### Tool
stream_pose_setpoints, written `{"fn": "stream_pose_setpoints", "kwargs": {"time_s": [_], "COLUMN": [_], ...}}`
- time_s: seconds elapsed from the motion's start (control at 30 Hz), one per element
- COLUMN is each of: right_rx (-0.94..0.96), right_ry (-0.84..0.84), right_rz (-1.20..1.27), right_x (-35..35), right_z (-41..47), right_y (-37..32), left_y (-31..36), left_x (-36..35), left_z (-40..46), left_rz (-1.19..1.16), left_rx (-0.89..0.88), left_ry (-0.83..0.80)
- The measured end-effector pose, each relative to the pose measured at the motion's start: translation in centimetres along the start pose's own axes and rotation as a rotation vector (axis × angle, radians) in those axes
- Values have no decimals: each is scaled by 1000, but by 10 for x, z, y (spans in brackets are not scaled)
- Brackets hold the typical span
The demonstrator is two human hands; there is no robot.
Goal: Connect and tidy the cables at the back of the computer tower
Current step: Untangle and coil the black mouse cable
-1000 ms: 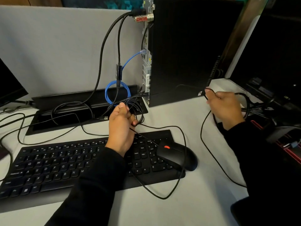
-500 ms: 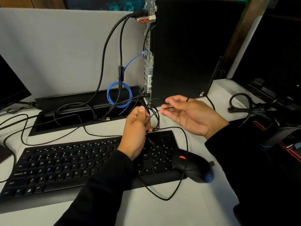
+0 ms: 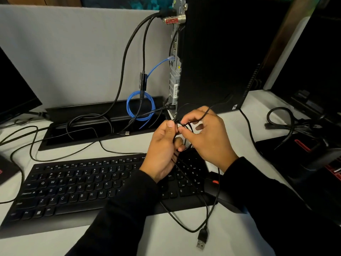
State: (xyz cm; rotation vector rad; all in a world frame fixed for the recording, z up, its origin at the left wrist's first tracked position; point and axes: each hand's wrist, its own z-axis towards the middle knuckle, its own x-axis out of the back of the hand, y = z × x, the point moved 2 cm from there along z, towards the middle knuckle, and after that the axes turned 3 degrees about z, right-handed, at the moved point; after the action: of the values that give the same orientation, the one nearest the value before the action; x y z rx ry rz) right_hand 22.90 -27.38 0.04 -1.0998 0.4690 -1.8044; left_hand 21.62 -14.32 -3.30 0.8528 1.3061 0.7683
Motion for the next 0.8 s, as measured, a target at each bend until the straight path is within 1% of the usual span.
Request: {"fn": "stream_pose_setpoints", "kwargs": {"time_s": [0.03, 0.1, 0.17, 0.2, 0.23, 0.27, 0.37, 0.4, 0.43, 0.47, 0.57, 0.63, 0.67, 0.73, 0.8], "right_rx": [-69, -264, -446, -465, -430, -358, -52, 68, 155, 165, -100, -135, -128, -150, -239], "right_ry": [-14, -104, -260, -340, -391, -409, -314, -278, -267, -282, -326, -351, -359, -389, -423], "right_rz": [52, 248, 453, 482, 445, 356, -100, -209, -257, -251, -33, 87, 160, 336, 544], "right_x": [0, -1, -3, -4, -3, -1, 8, 10, 10, 10, 14, 16, 18, 24, 27], "right_z": [1, 3, 3, 2, 2, 2, 4, 5, 4, 4, 5, 7, 8, 11, 11], "right_y": [2, 7, 6, 4, 2, 1, 2, 4, 5, 8, 17, 19, 19, 20, 21], "left_y": [1, 1, 0, -1, -2, -3, -9, -11, -13, -13, -12, -10, -9, -8, -4], "left_x": [-1, -2, -3, -4, -5, -6, -8, -8, -8, -7, -8, -10, -11, -14, -15], "left_z": [-1, -2, -5, -5, -6, -5, -4, -4, -4, -5, -7, -7, -7, -8, -9], "left_rz": [-26, -69, -69, -53, -28, 6, 151, 230, 312, 381, 485, 461, 415, 219, -5], "left_rx": [6, 5, -4, -1, 4, 8, -29, -55, -75, -87, -114, -99, -67, 37, 116], "left_ry": [-17, -62, -110, -119, -117, -104, -56, -34, -5, 24, 68, 66, 58, 15, -37]}}
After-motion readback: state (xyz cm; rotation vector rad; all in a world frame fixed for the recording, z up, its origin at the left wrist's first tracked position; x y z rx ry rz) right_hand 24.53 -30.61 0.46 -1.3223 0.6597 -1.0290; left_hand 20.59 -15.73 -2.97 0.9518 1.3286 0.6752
